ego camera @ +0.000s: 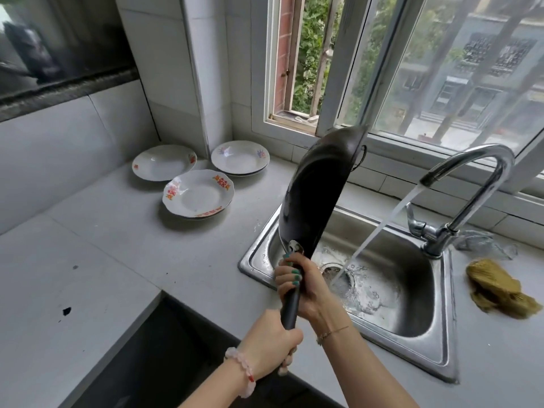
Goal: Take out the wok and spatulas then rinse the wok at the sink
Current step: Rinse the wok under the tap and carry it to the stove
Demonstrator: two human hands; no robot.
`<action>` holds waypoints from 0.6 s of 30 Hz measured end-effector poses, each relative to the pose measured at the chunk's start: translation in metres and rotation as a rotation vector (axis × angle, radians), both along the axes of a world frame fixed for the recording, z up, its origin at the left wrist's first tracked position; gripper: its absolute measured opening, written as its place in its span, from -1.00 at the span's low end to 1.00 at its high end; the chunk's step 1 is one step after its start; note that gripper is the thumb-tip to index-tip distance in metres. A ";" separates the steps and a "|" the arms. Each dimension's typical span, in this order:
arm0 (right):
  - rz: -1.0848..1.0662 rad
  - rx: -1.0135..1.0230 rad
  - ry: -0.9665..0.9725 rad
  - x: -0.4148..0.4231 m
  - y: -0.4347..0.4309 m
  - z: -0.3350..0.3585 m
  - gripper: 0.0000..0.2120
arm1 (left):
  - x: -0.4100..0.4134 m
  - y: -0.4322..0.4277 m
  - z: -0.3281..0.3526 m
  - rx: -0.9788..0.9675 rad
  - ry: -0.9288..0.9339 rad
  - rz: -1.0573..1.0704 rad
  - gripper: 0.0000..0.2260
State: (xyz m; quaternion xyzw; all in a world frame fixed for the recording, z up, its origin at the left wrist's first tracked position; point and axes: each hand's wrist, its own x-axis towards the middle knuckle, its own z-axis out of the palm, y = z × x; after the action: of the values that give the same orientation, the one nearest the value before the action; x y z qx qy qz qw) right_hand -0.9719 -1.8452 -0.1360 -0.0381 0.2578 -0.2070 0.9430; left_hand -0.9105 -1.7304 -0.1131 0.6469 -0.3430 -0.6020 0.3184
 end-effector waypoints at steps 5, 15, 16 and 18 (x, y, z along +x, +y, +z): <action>-0.113 -0.172 0.525 0.012 0.005 0.007 -0.73 | 0.001 0.004 -0.010 -0.014 -0.223 -0.038 -0.95; -0.128 -0.111 0.359 0.015 0.024 -0.012 -0.60 | 0.004 0.016 -0.023 -0.023 -0.517 -0.135 -0.91; -0.126 -0.104 0.340 0.014 0.026 -0.013 -0.60 | 0.004 0.017 -0.025 -0.023 -0.530 -0.140 -0.92; -0.120 -0.088 0.304 0.011 0.027 -0.015 -0.60 | 0.003 0.018 -0.028 -0.021 -0.556 -0.146 -0.91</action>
State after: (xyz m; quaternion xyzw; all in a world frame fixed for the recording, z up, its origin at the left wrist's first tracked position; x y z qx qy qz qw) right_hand -0.9610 -1.8179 -0.1509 -0.0949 0.3901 -0.2659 0.8764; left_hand -0.9078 -1.7123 -0.1411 0.7574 -0.4689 -0.4196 0.1744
